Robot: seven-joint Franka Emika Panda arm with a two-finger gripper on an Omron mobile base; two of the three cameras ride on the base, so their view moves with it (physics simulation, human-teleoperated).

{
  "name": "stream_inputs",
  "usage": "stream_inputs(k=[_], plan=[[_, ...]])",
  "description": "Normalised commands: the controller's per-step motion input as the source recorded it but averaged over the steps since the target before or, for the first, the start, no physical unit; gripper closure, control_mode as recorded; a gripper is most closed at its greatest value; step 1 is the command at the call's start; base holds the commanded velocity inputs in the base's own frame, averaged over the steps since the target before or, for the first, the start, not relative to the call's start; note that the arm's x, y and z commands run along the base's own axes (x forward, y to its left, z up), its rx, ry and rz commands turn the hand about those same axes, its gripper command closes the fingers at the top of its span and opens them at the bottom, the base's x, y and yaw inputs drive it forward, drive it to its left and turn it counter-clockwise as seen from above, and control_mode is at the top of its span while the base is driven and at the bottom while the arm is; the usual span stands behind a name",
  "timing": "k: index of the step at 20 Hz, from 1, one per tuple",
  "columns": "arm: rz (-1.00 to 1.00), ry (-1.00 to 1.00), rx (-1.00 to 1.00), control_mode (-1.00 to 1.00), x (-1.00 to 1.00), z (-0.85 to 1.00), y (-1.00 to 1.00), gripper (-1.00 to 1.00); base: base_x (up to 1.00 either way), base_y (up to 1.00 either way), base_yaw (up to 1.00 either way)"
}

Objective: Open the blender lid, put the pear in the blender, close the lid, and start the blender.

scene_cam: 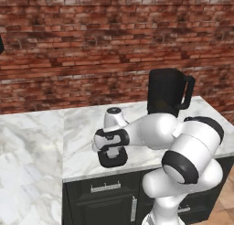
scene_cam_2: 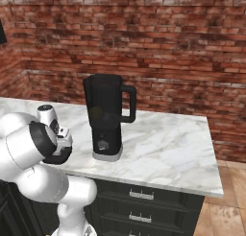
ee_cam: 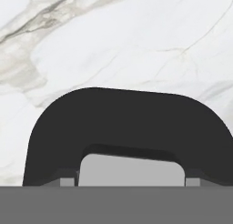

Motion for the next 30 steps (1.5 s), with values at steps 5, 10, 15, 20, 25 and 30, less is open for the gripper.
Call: stream_inputs(k=[5, 10, 15, 20, 25, 30], plan=[[-0.03, -0.03, 0.07, -1.00, -0.11, 0.00, 0.00, 1.00, 0.00, 0.00, 0.00], [-0.02, -0.09, 0.01, -1.00, -0.04, 0.59, 0.00, 1.00, 0.00, 0.00, 0.00], [0.00, -0.05, 0.00, -1.00, 0.00, 1.00, 0.00, 1.00, 0.00, 0.00, 0.00], [0.00, 0.00, 0.00, -1.00, 0.00, 1.00, -0.04, 1.00, 0.00, 0.00, 0.00], [0.00, 0.00, 0.00, -1.00, -0.10, 0.97, -0.11, 1.00, 0.00, 0.00, 0.00], [0.00, -0.03, 0.00, -1.00, -0.37, 0.69, -0.20, 1.00, 0.00, 0.00, 0.00]])
